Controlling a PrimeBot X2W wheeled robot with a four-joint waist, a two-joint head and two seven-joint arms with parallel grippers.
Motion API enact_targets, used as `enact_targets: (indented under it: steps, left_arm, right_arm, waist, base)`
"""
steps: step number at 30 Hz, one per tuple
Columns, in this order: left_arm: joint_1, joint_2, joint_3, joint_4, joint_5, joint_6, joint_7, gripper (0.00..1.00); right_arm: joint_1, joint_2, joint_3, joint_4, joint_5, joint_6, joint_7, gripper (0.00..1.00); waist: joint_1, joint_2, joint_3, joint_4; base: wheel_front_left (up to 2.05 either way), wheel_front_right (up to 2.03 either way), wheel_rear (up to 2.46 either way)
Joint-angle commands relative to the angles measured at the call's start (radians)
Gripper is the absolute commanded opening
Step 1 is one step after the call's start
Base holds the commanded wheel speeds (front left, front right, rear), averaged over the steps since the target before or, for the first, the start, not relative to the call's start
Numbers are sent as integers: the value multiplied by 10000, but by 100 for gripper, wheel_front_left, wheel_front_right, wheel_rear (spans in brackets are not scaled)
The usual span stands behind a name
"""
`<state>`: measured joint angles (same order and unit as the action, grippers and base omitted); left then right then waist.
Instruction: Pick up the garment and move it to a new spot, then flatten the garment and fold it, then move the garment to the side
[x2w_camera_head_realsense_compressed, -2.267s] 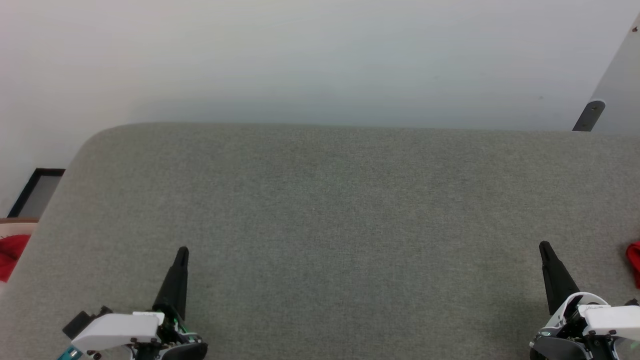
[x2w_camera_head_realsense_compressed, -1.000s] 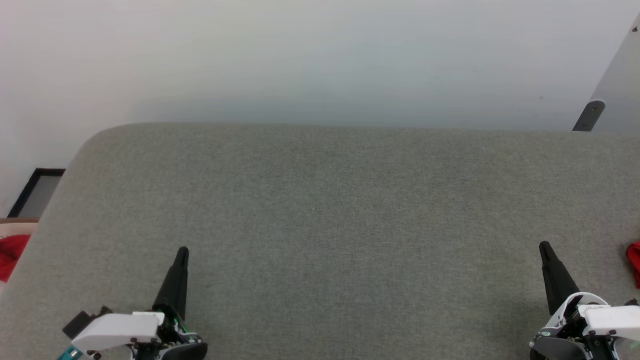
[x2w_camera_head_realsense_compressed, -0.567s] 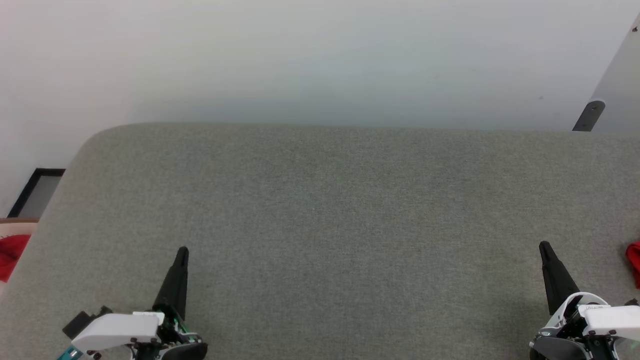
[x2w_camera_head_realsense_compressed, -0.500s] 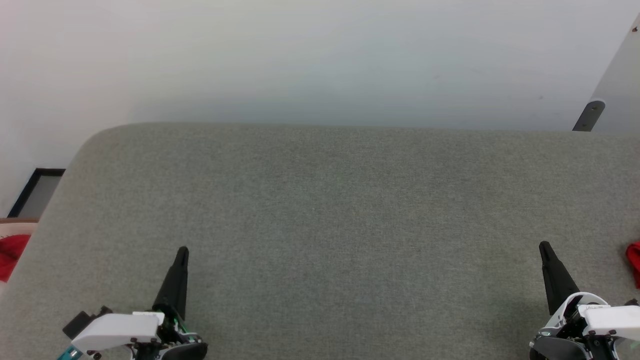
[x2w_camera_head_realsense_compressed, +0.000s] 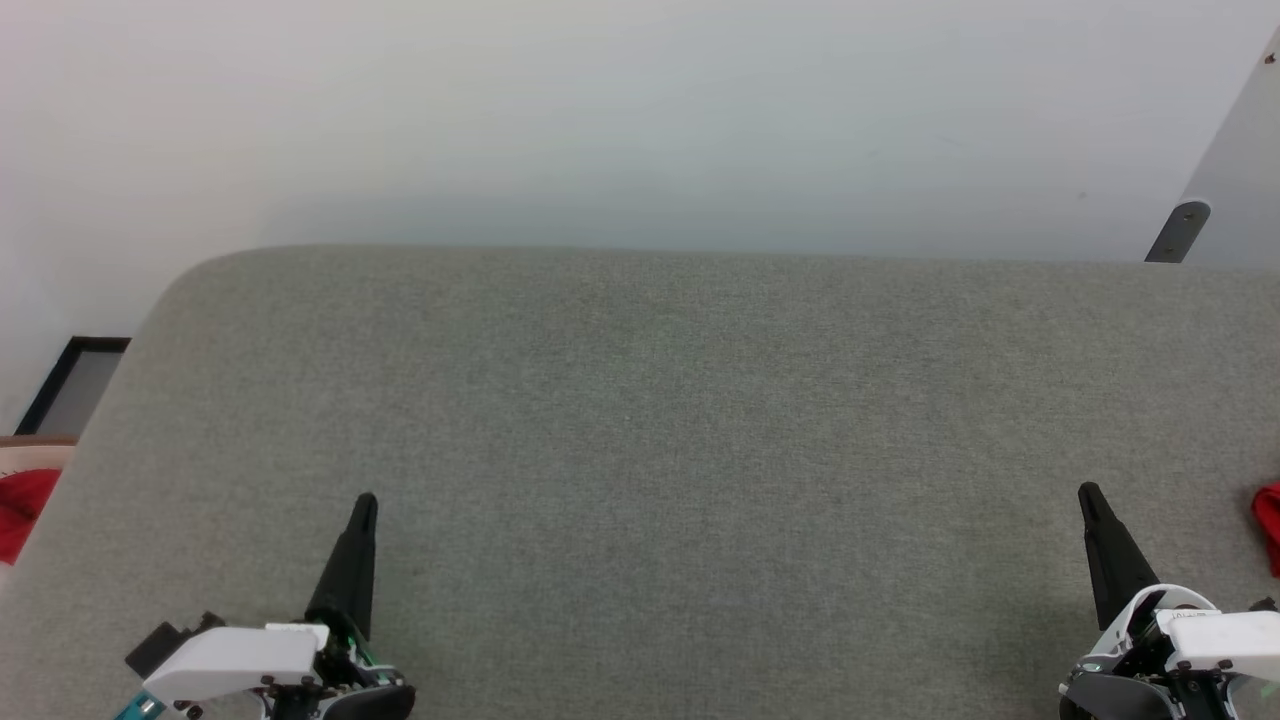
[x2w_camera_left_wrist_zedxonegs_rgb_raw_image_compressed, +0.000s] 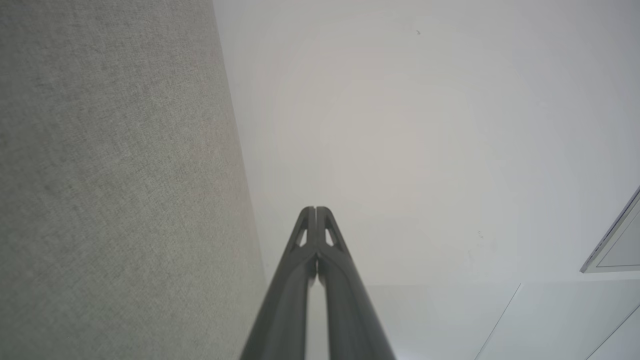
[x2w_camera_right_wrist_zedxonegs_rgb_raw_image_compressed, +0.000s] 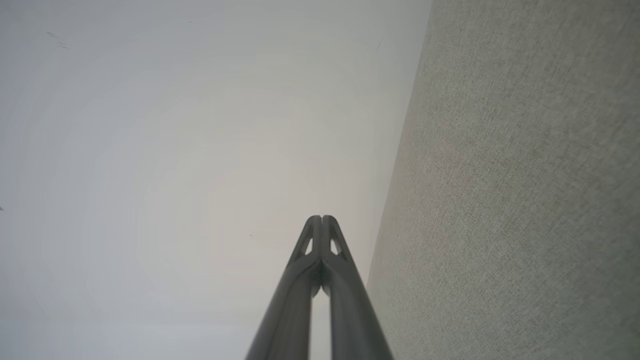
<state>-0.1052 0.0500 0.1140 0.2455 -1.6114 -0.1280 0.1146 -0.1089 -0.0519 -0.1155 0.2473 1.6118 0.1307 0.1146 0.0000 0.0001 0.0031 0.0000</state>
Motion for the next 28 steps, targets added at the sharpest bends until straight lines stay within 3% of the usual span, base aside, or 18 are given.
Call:
enact_targets:
  steps: [1,28]
  left_arm:
    - [-97,-5,18,9,-30,-52,25,0]
    - [-96,-5,17,8,-30,-52,24,0]
  right_arm:
    - [-34,36,32,-3,23,0,7,0]
    - [-34,36,32,-4,24,0,6,0]
  waist:
    - [0,-1,0,0]
    - [0,-1,0,0]
  base:
    - [0,0,0]
    - [0,0,0]
